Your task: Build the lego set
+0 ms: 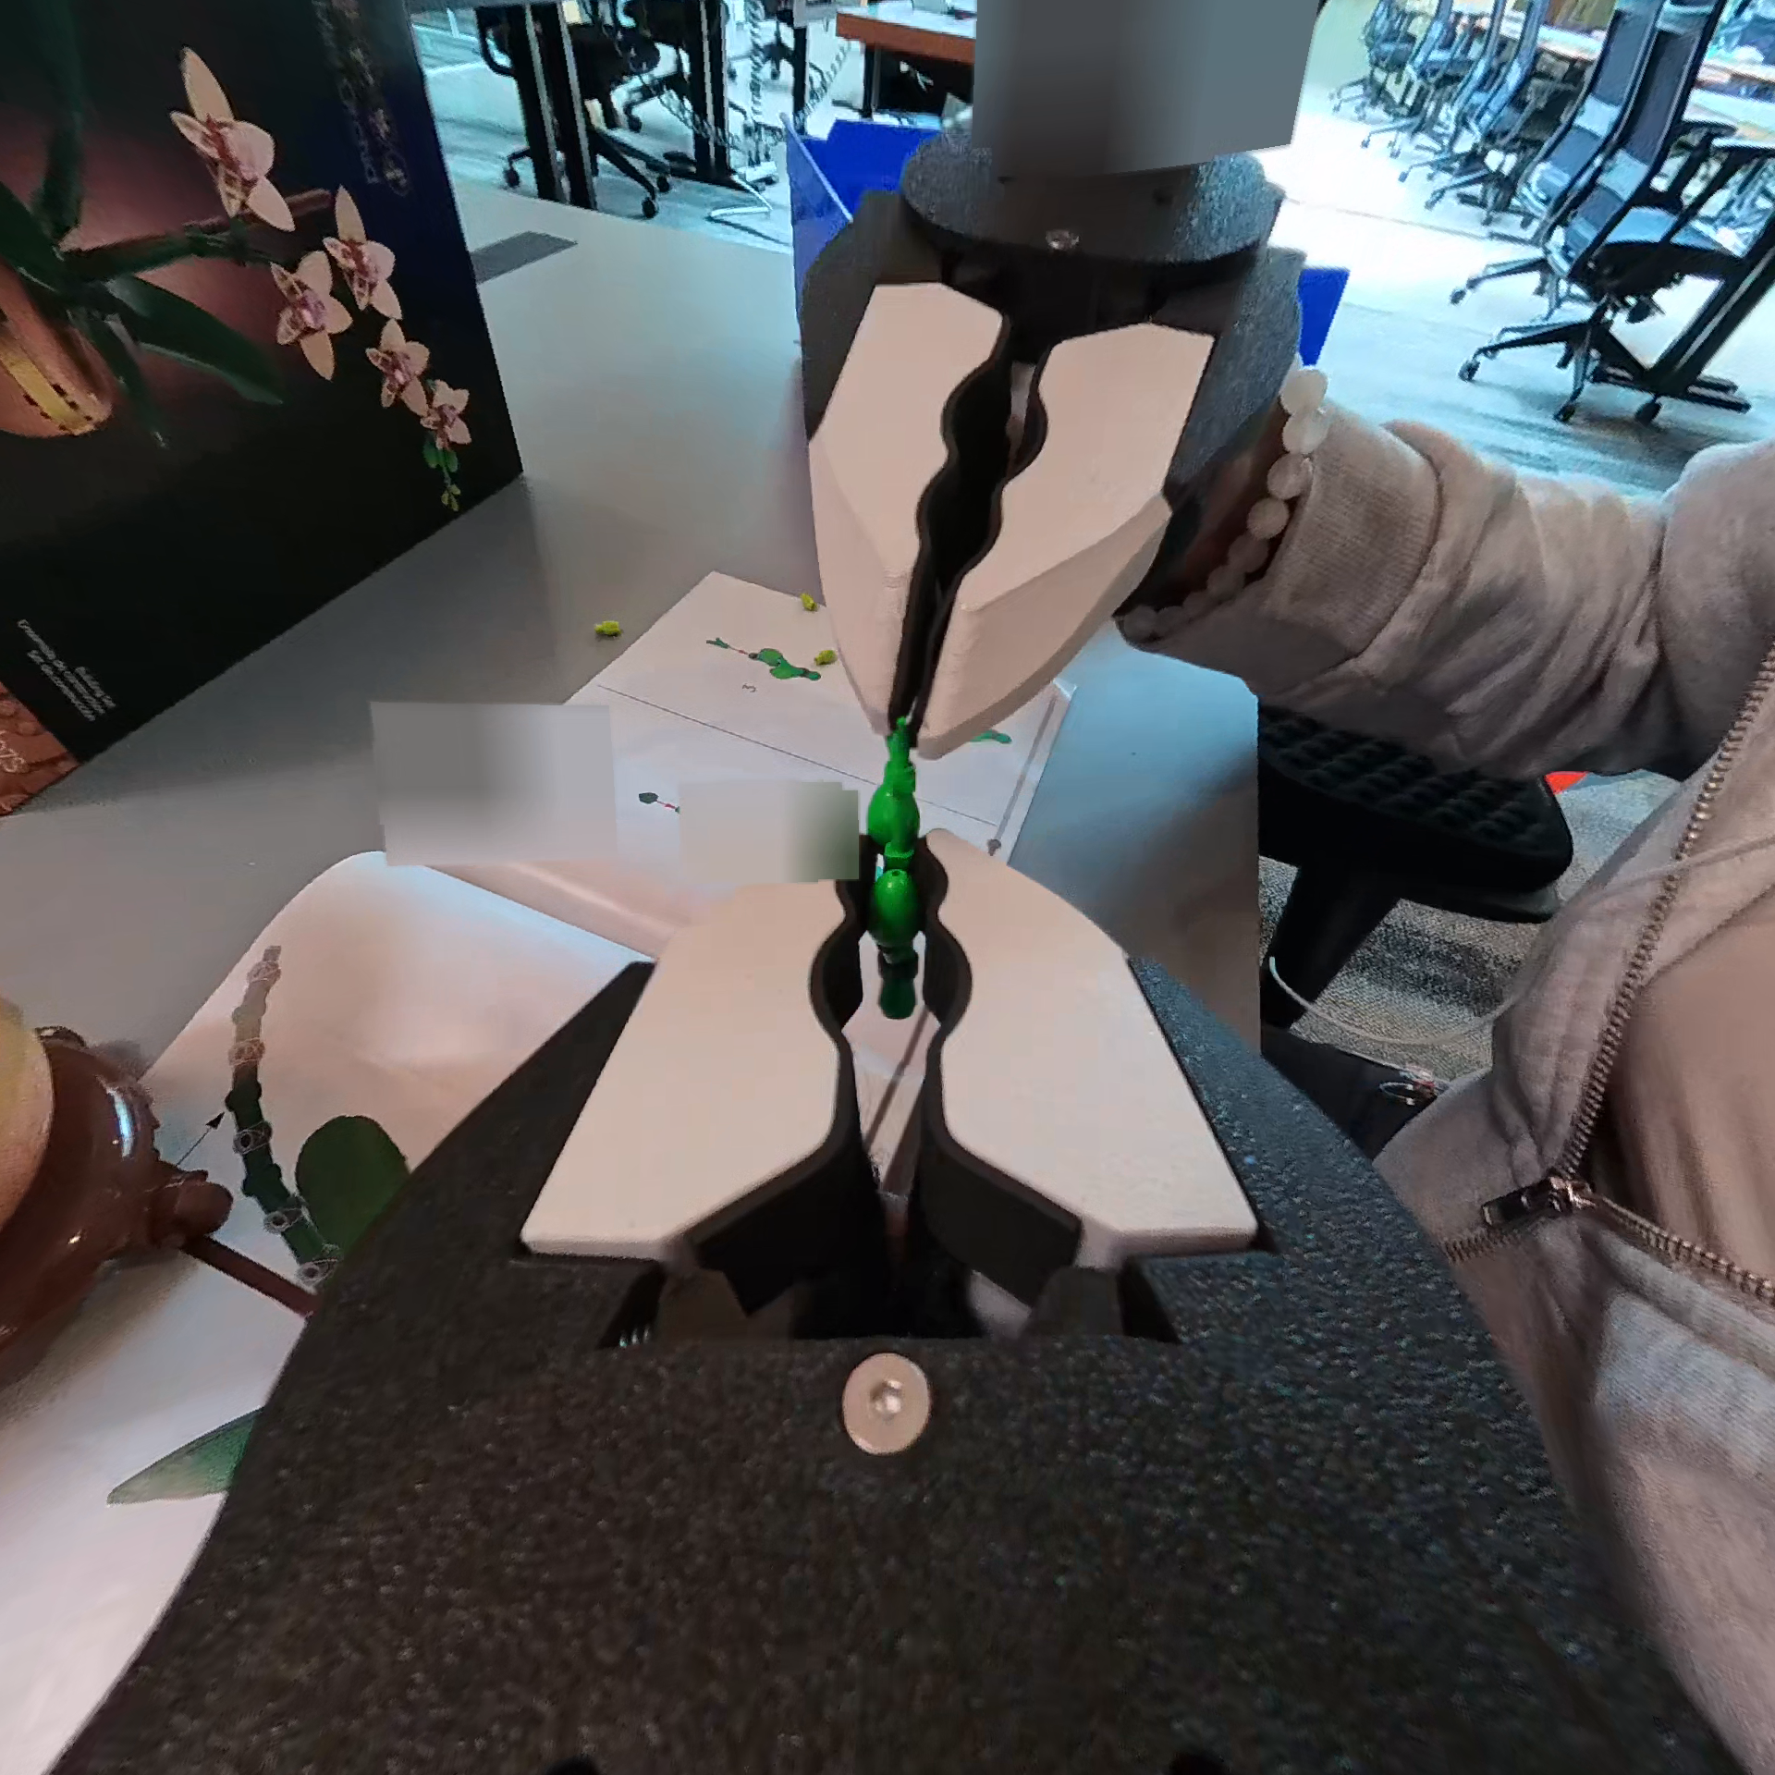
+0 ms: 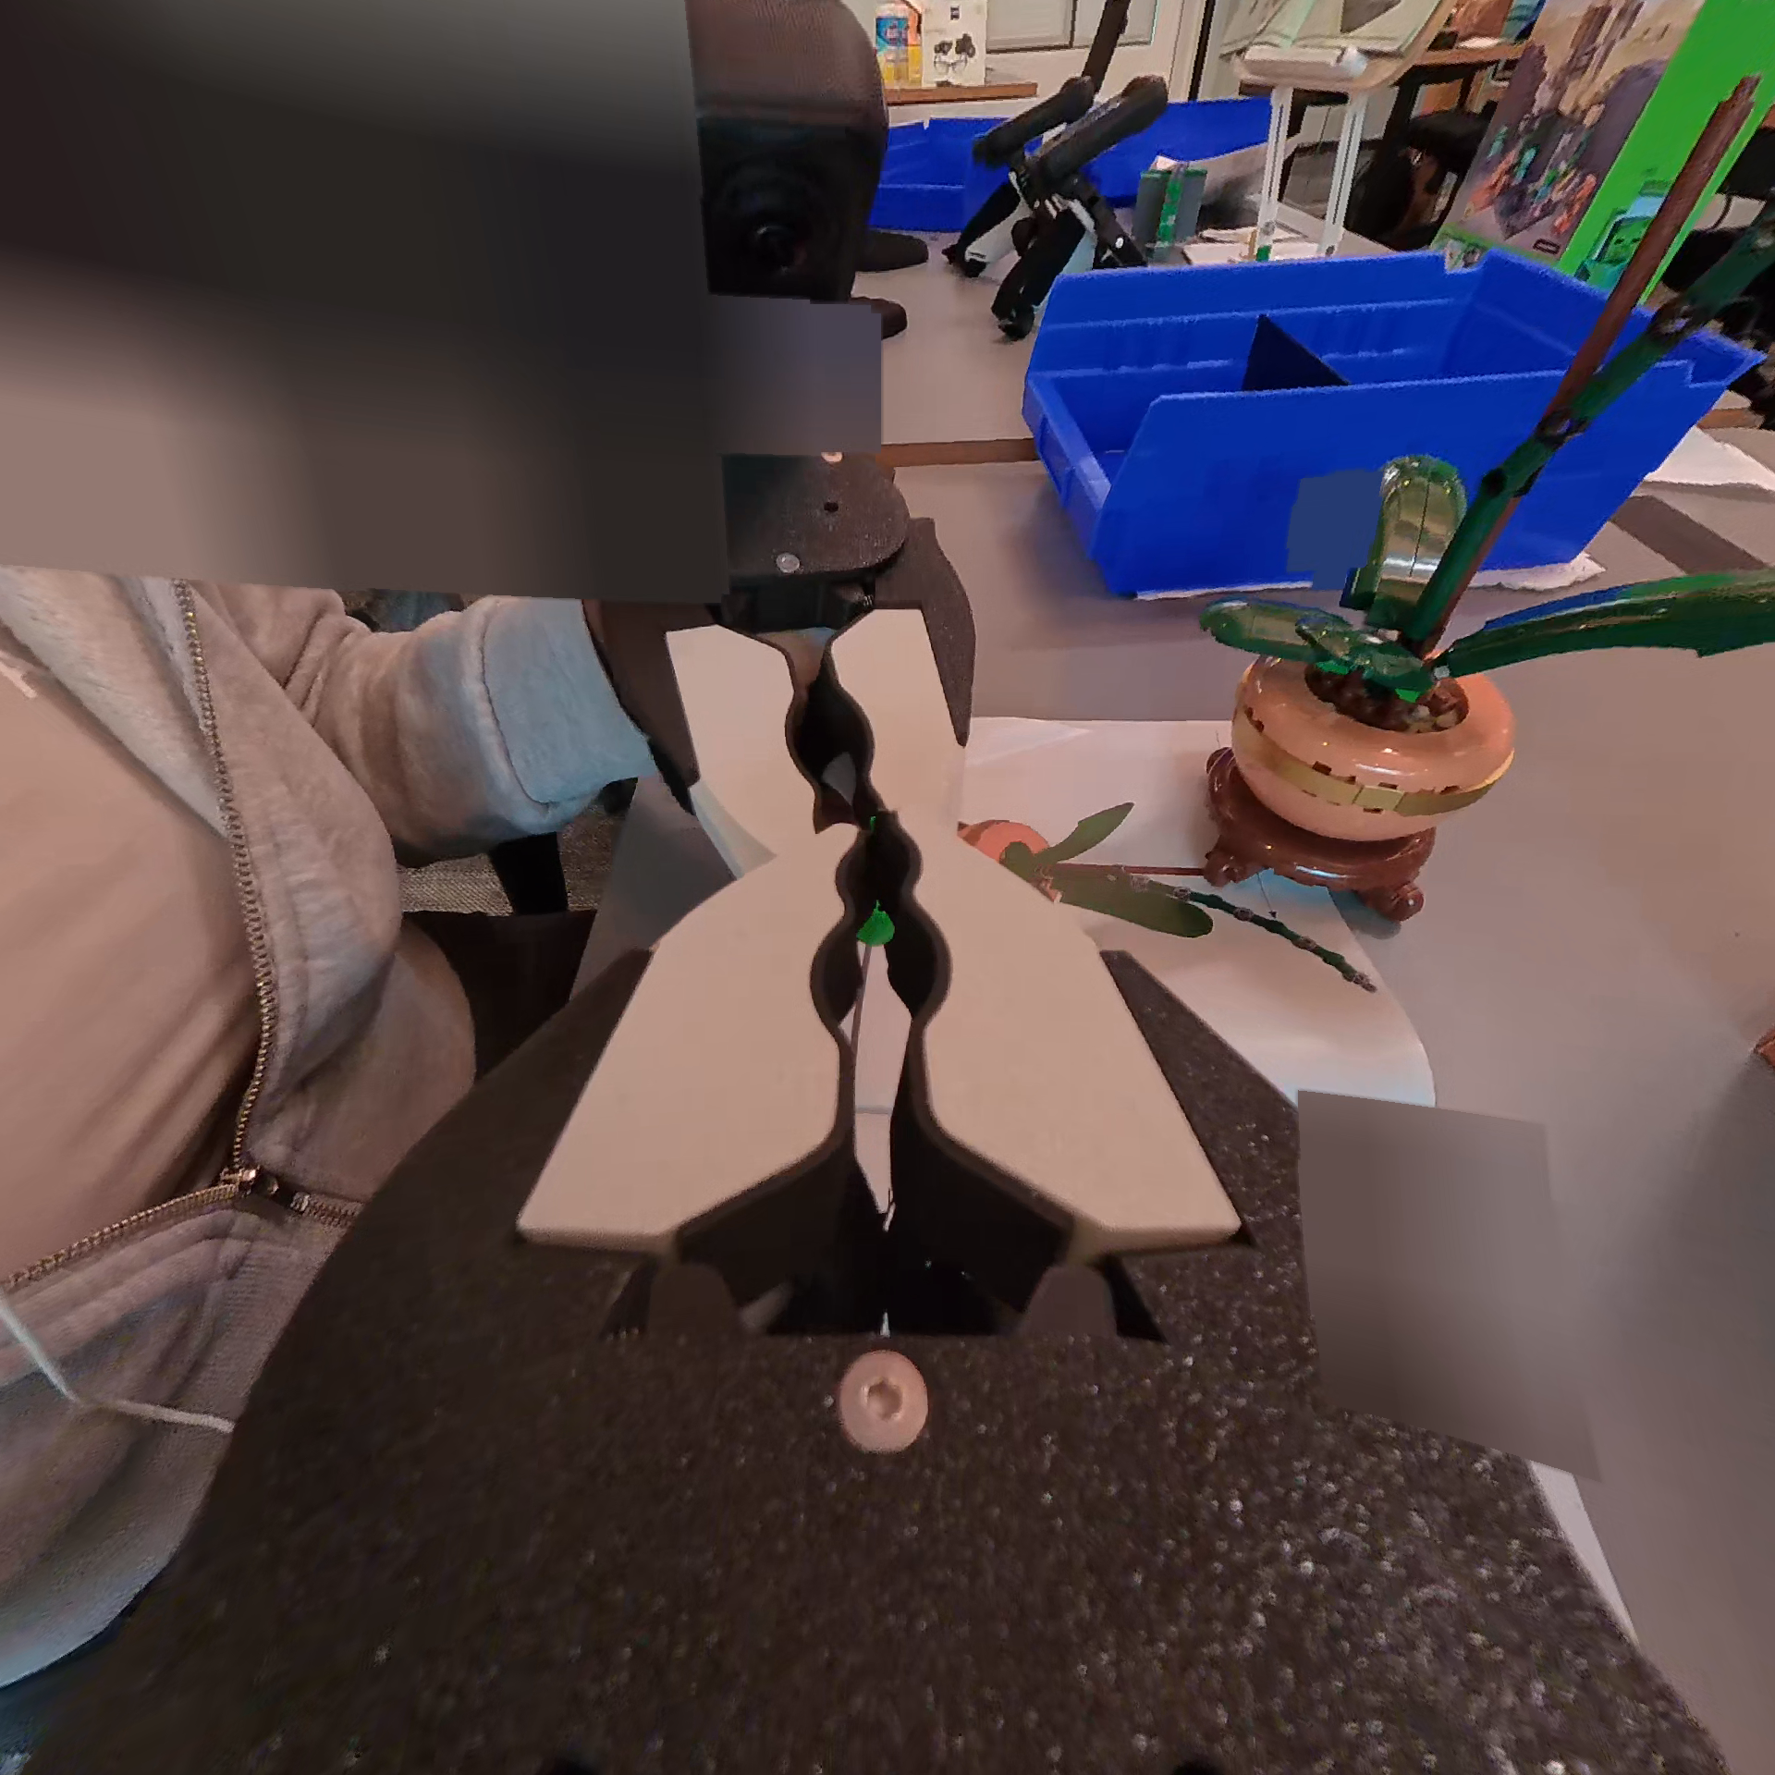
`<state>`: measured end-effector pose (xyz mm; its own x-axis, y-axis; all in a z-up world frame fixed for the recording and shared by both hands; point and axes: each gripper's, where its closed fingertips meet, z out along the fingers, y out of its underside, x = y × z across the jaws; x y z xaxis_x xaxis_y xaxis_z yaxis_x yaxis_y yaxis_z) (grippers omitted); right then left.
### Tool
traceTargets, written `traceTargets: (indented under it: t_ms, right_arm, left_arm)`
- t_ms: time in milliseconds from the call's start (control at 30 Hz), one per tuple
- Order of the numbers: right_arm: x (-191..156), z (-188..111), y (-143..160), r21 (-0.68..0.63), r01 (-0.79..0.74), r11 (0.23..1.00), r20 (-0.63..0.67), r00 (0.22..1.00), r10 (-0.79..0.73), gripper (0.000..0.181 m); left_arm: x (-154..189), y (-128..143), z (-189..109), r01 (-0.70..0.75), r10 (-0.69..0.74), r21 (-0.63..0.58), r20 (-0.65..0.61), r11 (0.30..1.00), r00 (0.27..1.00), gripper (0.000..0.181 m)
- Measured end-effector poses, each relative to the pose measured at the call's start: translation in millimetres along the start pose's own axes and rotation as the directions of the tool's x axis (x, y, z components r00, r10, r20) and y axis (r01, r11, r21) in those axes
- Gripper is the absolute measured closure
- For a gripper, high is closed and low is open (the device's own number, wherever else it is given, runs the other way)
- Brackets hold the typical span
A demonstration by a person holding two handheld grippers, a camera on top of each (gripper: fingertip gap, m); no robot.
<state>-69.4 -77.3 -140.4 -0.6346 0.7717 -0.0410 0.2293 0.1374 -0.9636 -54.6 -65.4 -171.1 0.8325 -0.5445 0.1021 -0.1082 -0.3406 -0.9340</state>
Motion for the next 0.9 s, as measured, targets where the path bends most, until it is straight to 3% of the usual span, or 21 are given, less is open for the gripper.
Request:
traceTargets:
  t_ms: [367,467,600,667,800,900]
  right_arm:
    - [2,0,11,-0.027,-0.075,0.997,0.003,0.997,0.075,0.181]
    - [-8,12,17,-0.063,-0.098,0.993,0.049,0.994,0.101,0.181]
    - [-3,-8,-2,0.005,-0.047,0.999,0.006,0.999,0.047,0.181]
    - [4,-14,-7,0.042,-0.050,0.998,-0.027,0.998,0.051,0.166]
    - [18,-12,3,0.054,-0.093,0.994,-0.062,0.993,0.096,0.163]
    - [33,-16,34,-0.031,-0.137,0.990,-0.119,0.984,0.133,0.157]
  left_arm:
    - [-2,10,6,-0.050,0.053,-0.073,0.033,0.996,0.998,0.175]
    - [8,4,13,-0.066,0.066,-0.055,-0.011,0.996,0.998,0.175]
    - [-10,3,-2,-0.057,0.060,-0.055,0.051,0.997,0.997,0.175]
    - [-15,2,-11,-0.053,0.056,-0.051,0.057,0.997,0.997,0.175]
    - [-21,10,-10,-0.058,0.062,-0.064,0.066,0.996,0.996,0.175]
    - [-41,32,-16,0.059,-0.055,-0.057,0.078,0.997,0.995,0.175]
